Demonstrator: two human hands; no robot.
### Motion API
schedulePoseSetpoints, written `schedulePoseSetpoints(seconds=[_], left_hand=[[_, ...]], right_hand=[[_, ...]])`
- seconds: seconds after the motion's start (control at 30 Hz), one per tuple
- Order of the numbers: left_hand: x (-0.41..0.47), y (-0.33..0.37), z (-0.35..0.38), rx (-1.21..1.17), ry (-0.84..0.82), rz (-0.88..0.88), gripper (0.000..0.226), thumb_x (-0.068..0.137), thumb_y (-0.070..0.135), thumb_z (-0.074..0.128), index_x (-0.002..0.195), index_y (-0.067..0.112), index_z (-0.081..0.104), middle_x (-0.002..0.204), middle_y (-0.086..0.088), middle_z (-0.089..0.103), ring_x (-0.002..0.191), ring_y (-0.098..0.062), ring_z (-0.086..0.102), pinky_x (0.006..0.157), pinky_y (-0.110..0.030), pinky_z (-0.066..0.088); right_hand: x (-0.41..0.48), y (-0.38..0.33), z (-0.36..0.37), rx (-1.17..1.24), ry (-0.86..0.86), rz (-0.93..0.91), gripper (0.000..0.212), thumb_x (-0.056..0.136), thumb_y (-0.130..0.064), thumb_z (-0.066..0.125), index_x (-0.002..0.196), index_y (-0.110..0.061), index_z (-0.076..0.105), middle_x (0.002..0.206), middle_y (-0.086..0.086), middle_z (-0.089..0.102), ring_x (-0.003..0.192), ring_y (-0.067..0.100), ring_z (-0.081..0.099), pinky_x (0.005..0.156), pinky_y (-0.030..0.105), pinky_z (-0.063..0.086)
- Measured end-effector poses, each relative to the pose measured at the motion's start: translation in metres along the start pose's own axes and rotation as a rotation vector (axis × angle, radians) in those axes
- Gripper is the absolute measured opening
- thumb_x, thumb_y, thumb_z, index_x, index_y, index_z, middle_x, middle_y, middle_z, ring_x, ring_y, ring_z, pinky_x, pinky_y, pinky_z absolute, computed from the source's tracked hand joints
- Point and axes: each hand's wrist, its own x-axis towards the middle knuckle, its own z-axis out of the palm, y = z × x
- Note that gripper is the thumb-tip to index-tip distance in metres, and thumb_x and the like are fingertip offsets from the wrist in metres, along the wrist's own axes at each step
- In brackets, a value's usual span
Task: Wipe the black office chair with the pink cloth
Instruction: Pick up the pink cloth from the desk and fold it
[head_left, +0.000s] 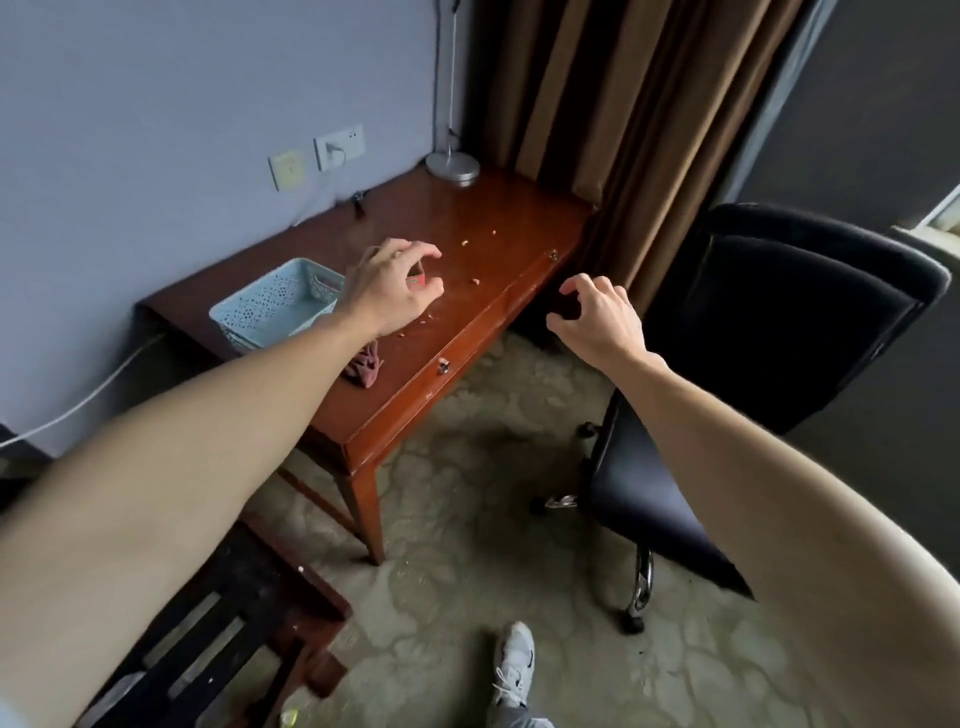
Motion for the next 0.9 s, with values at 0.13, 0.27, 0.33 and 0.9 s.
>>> schedulePoseSetpoints(seconds=[0.13, 0.27, 0.33, 0.9], left_hand=[[0.023, -0.022, 0.025, -0.055, 0.016, -0.1, 0.051, 0.08, 0.051, 0.05, 0.128, 0.032, 0.059, 0.135, 0.0, 0.054, 0.127, -0.027, 0.049, 0.106, -0.04, 0.039], [0.031, -0.045, 0.038, 0.019, 0.009, -0.203, 0.044, 0.094, 0.041, 0.058, 0.136, 0.032, 0.054, 0.145, 0.002, 0.048, 0.134, -0.022, 0.042, 0.107, -0.039, 0.033], [0.03, -0.058, 0.04, 0.048, 0.016, -0.267, 0.043, 0.094, 0.039, 0.058, 0.137, 0.033, 0.053, 0.147, 0.004, 0.047, 0.135, -0.022, 0.041, 0.108, -0.042, 0.033], [0.025, -0.197, 0.082, 0.0, 0.045, -0.456, 0.035, 0.093, 0.03, 0.058, 0.128, 0.027, 0.06, 0.131, -0.002, 0.058, 0.121, -0.026, 0.051, 0.099, -0.039, 0.041]], right_hand=[[0.054, 0.013, 0.029, 0.009, -0.096, -0.113, 0.044, 0.086, -0.036, 0.059, 0.126, -0.019, 0.051, 0.122, 0.007, 0.053, 0.117, 0.028, 0.045, 0.095, 0.044, 0.044], [0.095, 0.013, 0.066, 0.032, -0.211, -0.227, 0.049, 0.086, -0.037, 0.06, 0.131, -0.021, 0.05, 0.127, 0.005, 0.054, 0.119, 0.027, 0.046, 0.098, 0.047, 0.045], [0.107, 0.007, 0.082, 0.045, -0.271, -0.26, 0.053, 0.086, -0.036, 0.061, 0.135, -0.021, 0.047, 0.13, 0.006, 0.052, 0.121, 0.027, 0.045, 0.099, 0.046, 0.045], [0.169, -0.09, 0.227, 0.044, -0.533, -0.372, 0.058, 0.088, -0.036, 0.059, 0.141, -0.027, 0.038, 0.14, 0.004, 0.047, 0.127, 0.025, 0.044, 0.102, 0.046, 0.047]])
